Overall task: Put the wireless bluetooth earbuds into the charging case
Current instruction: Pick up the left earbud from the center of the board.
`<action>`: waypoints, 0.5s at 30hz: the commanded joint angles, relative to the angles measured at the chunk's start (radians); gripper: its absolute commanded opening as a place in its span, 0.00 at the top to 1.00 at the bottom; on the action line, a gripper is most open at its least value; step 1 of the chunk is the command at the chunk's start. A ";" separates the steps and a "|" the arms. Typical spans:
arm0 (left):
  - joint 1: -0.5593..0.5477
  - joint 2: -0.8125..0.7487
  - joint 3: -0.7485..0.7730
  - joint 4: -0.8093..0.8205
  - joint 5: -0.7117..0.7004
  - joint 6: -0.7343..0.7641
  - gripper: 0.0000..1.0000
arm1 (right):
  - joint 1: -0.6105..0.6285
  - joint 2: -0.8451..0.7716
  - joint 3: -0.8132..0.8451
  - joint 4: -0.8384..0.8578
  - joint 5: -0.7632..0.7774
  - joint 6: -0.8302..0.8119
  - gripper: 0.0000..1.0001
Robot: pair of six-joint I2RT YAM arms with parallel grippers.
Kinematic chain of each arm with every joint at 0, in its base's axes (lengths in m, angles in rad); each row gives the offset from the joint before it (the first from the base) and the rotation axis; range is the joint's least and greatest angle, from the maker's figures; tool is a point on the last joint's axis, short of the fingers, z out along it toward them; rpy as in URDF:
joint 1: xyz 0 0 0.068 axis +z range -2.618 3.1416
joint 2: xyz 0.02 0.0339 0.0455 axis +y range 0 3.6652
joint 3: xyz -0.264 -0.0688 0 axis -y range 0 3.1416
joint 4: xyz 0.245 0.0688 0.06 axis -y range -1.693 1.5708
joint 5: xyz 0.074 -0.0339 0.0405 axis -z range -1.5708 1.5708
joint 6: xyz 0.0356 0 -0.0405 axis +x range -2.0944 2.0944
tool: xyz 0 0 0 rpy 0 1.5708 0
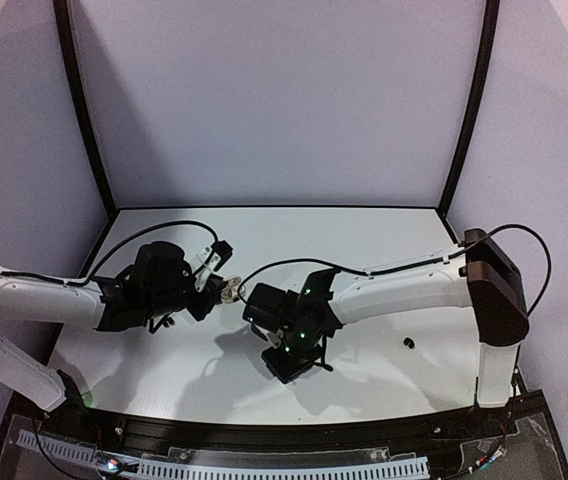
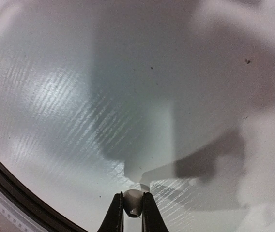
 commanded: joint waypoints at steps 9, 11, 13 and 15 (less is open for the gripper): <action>0.006 -0.029 0.136 -0.136 0.122 0.030 0.99 | -0.128 -0.415 -0.028 0.405 0.017 -0.289 1.00; 0.005 -0.030 0.170 -0.171 0.157 0.043 0.99 | -0.147 -0.469 -0.063 0.511 -0.046 -0.383 1.00; 0.005 -0.027 0.223 -0.202 0.206 0.074 0.99 | -0.178 -0.536 -0.099 0.647 -0.146 -0.477 1.00; 0.005 -0.022 0.262 -0.248 0.243 0.101 0.99 | -0.209 -0.561 -0.116 0.753 -0.242 -0.550 1.00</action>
